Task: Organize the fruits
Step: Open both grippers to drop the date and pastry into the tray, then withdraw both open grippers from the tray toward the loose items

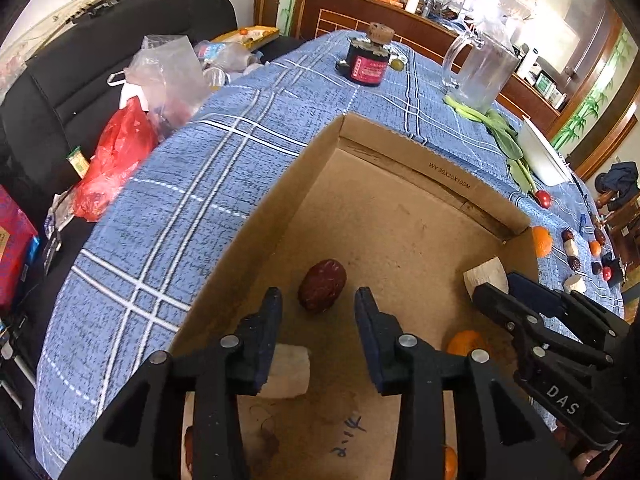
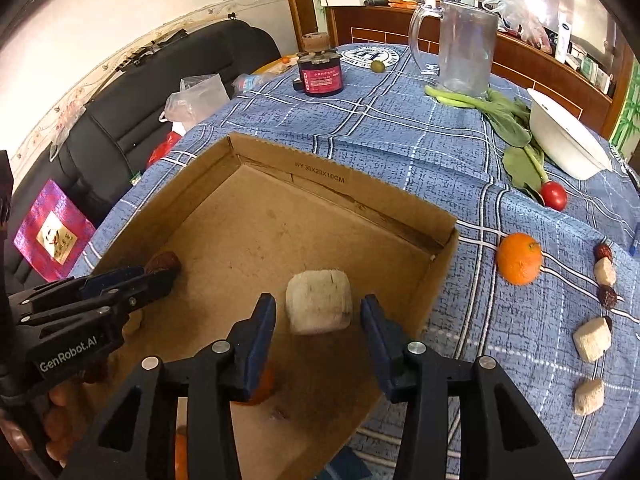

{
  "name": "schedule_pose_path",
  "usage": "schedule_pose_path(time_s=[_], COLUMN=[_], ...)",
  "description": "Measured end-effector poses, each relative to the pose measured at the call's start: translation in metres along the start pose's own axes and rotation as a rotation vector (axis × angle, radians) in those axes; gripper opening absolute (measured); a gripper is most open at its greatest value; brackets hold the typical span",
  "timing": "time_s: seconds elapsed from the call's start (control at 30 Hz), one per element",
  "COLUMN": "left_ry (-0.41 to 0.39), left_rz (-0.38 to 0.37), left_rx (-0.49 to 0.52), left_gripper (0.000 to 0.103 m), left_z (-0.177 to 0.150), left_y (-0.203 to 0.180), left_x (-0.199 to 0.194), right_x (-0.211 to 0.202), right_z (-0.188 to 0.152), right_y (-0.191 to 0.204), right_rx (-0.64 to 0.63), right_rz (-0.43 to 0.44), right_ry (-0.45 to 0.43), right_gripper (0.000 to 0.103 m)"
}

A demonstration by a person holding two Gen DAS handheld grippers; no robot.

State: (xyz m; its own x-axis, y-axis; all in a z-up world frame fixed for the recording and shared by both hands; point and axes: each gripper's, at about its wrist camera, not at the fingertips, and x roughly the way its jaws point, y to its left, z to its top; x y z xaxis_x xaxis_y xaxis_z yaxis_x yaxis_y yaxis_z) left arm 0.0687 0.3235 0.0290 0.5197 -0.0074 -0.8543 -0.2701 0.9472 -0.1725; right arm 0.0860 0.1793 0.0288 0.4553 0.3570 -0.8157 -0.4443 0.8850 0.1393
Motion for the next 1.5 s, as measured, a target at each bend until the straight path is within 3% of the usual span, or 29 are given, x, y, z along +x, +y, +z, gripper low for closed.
schedule_pose_path(time_s=[0.27, 0.37, 0.47, 0.7, 0.97, 1.5], left_ry=[-0.089, -0.117, -0.134, -0.167, -0.173, -0.146], left_rz=[0.063, 0.070, 0.062, 0.043, -0.001, -0.036], left_rx=[0.027, 0.037, 0.046, 0.101, 0.187, 0.290], left_gripper=[0.046, 0.047, 0.049, 0.066, 0.073, 0.074], left_z=[-0.016, -0.022, -0.029, -0.042, -0.059, -0.086], left_y=[-0.008, -0.016, -0.026, -0.071, -0.133, -0.210], left_x=[-0.030, -0.041, -0.050, -0.066, -0.073, -0.072], right_x=[-0.033, -0.049, -0.066, -0.105, -0.150, -0.198], right_z=[-0.014, -0.022, -0.034, -0.066, -0.105, -0.157], right_y=[-0.004, -0.011, -0.023, -0.061, -0.105, -0.181], right_rx=[0.007, 0.026, 0.050, 0.119, 0.185, 0.326], right_rz=[0.003, 0.001, 0.000, -0.022, -0.093, -0.163], right_ry=[-0.030, -0.043, -0.059, -0.085, -0.127, -0.162], right_gripper=[0.049, 0.056, 0.057, 0.060, 0.073, 0.077])
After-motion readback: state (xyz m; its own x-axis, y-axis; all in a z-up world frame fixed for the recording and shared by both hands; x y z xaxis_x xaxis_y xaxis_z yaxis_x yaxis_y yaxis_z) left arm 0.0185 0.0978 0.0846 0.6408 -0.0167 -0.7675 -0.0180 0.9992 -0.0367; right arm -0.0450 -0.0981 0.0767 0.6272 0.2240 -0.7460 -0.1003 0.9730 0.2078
